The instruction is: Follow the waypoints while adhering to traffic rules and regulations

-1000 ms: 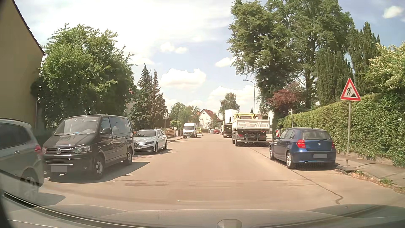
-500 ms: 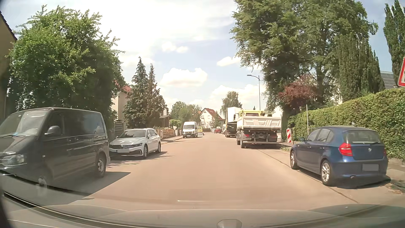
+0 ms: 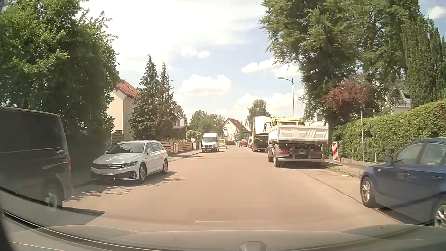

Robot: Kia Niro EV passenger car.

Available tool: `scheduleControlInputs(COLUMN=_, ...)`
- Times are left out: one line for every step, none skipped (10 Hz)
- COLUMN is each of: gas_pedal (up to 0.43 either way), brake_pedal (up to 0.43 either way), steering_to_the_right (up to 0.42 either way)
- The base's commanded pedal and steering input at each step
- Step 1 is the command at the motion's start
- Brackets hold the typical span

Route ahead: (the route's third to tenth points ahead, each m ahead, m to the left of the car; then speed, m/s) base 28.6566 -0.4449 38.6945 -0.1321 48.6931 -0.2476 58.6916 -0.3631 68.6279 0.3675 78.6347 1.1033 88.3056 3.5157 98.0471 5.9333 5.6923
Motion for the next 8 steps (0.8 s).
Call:
scheduleControlInputs(gas_pedal=0.047, brake_pedal=0.0, steering_to_the_right=-0.019)
scheduleControlInputs(gas_pedal=0.039, brake_pedal=0.0, steering_to_the_right=-0.019)
scheduleControlInputs(gas_pedal=0.039, brake_pedal=0.0, steering_to_the_right=-0.017)
scheduleControlInputs(gas_pedal=0.028, brake_pedal=0.0, steering_to_the_right=-0.016)
scheduleControlInputs(gas_pedal=0.02, brake_pedal=0.0, steering_to_the_right=-0.013)
scheduleControlInputs(gas_pedal=0.02, brake_pedal=0.0, steering_to_the_right=-0.011)
scheduleControlInputs(gas_pedal=0.02, brake_pedal=0.0, steering_to_the_right=-0.011)
scheduleControlInputs(gas_pedal=0.02, brake_pedal=0.0, steering_to_the_right=-0.011)
